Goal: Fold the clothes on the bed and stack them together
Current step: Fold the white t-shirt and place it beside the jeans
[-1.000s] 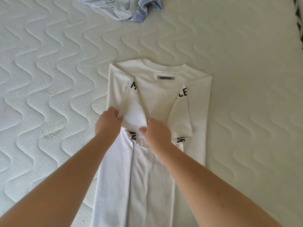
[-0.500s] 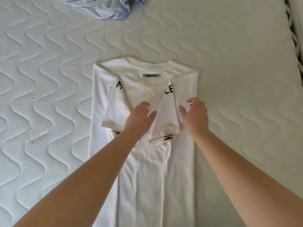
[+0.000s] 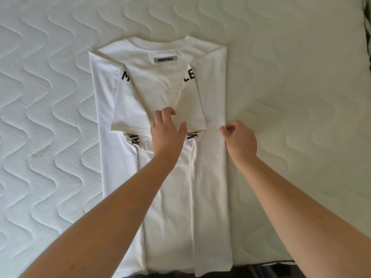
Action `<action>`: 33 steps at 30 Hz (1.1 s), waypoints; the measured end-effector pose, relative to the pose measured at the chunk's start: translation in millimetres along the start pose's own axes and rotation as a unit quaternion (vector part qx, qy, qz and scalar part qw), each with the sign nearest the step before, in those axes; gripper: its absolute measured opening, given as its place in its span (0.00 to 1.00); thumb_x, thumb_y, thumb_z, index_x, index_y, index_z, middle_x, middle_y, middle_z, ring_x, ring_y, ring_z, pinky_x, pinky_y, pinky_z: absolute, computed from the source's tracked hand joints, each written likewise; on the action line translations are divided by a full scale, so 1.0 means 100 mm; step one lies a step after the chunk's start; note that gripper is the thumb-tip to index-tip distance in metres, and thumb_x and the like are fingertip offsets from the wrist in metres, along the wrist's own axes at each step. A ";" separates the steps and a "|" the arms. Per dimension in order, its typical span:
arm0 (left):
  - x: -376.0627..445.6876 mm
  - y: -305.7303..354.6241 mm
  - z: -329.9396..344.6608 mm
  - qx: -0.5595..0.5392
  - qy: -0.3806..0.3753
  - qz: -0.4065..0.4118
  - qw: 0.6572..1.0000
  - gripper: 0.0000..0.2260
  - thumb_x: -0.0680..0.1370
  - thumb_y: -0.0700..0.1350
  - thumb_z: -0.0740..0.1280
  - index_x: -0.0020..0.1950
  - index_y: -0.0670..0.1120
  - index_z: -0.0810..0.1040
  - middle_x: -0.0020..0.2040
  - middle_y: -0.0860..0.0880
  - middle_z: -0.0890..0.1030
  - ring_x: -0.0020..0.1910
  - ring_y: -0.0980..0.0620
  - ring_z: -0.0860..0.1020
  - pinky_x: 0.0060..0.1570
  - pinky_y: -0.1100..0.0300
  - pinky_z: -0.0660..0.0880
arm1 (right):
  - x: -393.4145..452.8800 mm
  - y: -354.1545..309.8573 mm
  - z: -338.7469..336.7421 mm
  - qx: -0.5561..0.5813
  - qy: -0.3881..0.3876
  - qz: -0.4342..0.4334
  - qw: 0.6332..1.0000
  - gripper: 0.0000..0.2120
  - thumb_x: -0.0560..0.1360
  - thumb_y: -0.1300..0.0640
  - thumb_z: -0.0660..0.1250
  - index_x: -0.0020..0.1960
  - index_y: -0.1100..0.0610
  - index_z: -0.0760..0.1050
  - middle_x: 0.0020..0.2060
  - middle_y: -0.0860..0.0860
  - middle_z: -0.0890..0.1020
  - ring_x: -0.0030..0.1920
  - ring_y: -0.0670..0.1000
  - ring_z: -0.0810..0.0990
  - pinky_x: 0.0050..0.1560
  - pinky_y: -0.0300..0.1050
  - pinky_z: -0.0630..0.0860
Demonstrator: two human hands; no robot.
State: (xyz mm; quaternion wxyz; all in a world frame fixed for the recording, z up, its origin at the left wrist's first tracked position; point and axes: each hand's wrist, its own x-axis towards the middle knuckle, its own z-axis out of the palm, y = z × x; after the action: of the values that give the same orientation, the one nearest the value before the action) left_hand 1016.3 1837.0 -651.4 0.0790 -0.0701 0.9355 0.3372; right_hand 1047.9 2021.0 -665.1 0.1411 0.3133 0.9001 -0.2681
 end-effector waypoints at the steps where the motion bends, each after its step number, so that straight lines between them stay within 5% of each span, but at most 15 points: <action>1: -0.16 -0.02 0.01 -0.027 0.001 0.007 1.000 0.13 0.77 0.46 0.70 0.57 0.44 0.73 0.53 0.48 0.73 0.52 0.48 0.73 0.56 0.53 0.72 | -0.05 0.03 0.01 0.009 -0.002 0.007 1.000 0.12 0.78 0.48 0.65 0.51 0.56 0.78 0.44 0.50 0.83 0.46 0.54 0.79 0.40 0.43 0.67; 7: -1.02 -0.22 0.17 -0.045 -0.151 -0.146 0.977 0.15 0.78 0.53 0.69 0.59 0.49 0.73 0.51 0.53 0.76 0.49 0.53 0.75 0.46 0.61 0.69 | -0.45 0.32 0.02 -0.026 -0.137 0.012 0.990 0.14 0.72 0.44 0.70 0.37 0.54 0.75 0.32 0.48 0.79 0.34 0.50 0.76 0.32 0.44 0.65; 12: -1.00 -0.21 0.26 -0.022 -0.207 -0.164 0.964 0.08 0.77 0.48 0.69 0.55 0.49 0.77 0.44 0.56 0.78 0.48 0.52 0.78 0.45 0.61 0.69 | -0.62 0.50 -0.01 -0.003 -0.150 -0.002 0.989 0.14 0.77 0.49 0.67 0.44 0.60 0.81 0.37 0.57 0.83 0.41 0.58 0.81 0.40 0.49 0.73; 16: -1.02 -0.25 0.26 -0.031 -0.210 -0.168 0.963 0.08 0.76 0.51 0.70 0.51 0.50 0.76 0.39 0.57 0.77 0.43 0.53 0.78 0.41 0.60 0.71 | -0.71 0.58 -0.02 0.016 -0.104 -0.002 0.994 0.14 0.76 0.46 0.68 0.50 0.57 0.81 0.45 0.54 0.84 0.48 0.56 0.81 0.47 0.49 0.74; 21: -1.22 -0.36 0.26 0.010 -0.269 -0.148 0.952 0.09 0.75 0.54 0.71 0.45 0.51 0.75 0.37 0.57 0.77 0.37 0.56 0.76 0.33 0.62 0.68 | -0.93 0.70 0.04 -0.026 -0.225 0.011 0.974 0.13 0.72 0.44 0.71 0.39 0.54 0.77 0.34 0.48 0.80 0.39 0.53 0.80 0.35 0.44 0.71; 26: -1.65 -0.46 0.27 -0.079 -0.220 -0.213 0.949 0.08 0.75 0.59 0.68 0.43 0.55 0.79 0.36 0.60 0.81 0.36 0.61 0.79 0.33 0.65 0.70 | -1.21 0.88 0.09 0.005 -0.151 0.023 0.988 0.13 0.75 0.45 0.68 0.44 0.55 0.75 0.37 0.49 0.79 0.40 0.53 0.77 0.38 0.46 0.69; 30: -1.97 -0.54 0.26 -0.084 -0.258 -0.215 0.938 0.07 0.73 0.57 0.71 0.46 0.56 0.79 0.39 0.58 0.83 0.38 0.59 0.80 0.35 0.64 0.74 | -1.54 1.10 0.18 0.005 -0.196 0.054 0.979 0.15 0.75 0.44 0.68 0.43 0.57 0.77 0.36 0.50 0.80 0.39 0.53 0.79 0.40 0.50 0.74; 33: -2.13 -0.57 0.22 -0.088 -0.263 -0.233 0.932 0.07 0.77 0.57 0.67 0.44 0.56 0.79 0.38 0.58 0.82 0.38 0.57 0.81 0.35 0.64 0.72 | -1.74 1.25 0.17 0.026 -0.150 0.069 0.986 0.13 0.77 0.42 0.65 0.43 0.52 0.75 0.35 0.43 0.78 0.40 0.50 0.78 0.37 0.47 0.70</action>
State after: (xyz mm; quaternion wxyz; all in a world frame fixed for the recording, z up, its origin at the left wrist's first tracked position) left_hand 1237.2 1824.1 -662.5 0.3923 -0.2016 0.8049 0.3971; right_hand 1262.8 2008.9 -654.8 0.2846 0.3340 0.8379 -0.3246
